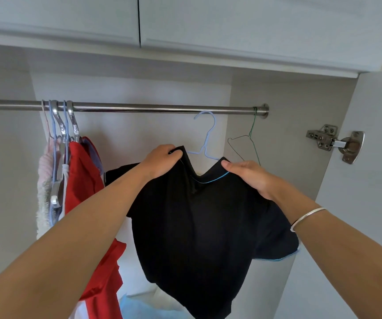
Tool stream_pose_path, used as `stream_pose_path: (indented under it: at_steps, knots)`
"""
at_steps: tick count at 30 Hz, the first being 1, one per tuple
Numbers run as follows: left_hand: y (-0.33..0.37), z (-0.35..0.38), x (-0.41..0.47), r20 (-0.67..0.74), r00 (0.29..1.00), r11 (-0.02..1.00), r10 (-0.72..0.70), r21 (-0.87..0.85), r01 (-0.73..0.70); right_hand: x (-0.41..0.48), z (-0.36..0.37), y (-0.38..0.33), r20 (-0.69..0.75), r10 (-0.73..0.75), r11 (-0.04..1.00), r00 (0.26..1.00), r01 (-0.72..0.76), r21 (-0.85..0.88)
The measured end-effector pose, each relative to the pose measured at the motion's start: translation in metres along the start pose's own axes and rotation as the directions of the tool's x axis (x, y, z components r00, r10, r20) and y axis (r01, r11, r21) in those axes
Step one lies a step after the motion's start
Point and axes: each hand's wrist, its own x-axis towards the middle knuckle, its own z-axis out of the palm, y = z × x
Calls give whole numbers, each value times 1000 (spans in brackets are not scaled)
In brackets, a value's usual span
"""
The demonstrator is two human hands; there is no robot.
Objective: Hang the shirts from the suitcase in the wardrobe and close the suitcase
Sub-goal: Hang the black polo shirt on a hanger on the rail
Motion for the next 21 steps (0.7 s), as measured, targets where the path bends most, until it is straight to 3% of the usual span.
stream_pose_path:
  at_steps: [3, 5, 8, 14, 18, 21]
  knots:
    - [-3, -6, 2, 45, 998, 997, -33, -63, 36, 3, -4, -2, -169, -154, 984, 973, 166, 59]
    - [-5, -10, 3, 69, 997, 990, -39, -132, 48, 6, -8, 0, -229, -182, 969, 956, 213, 122]
    - [-6, -15, 3, 72, 997, 983, -39, -175, 51, 8, -13, 2, -185, -162, 975, 969, 187, 124]
    - [-4, -13, 1, 70, 997, 976, 30, -218, -14, 1, -9, -6, 1, -146, 972, 989, 143, -185]
    - [-4, -16, 0, 68, 996, 987, 55, -152, -44, -1, -1, -13, 51, -169, 975, 984, 174, -138]
    - [-11, -22, 1, 86, 995, 999, 44, 2, -44, -1, -4, -15, 22, -162, 983, 987, 163, -78]
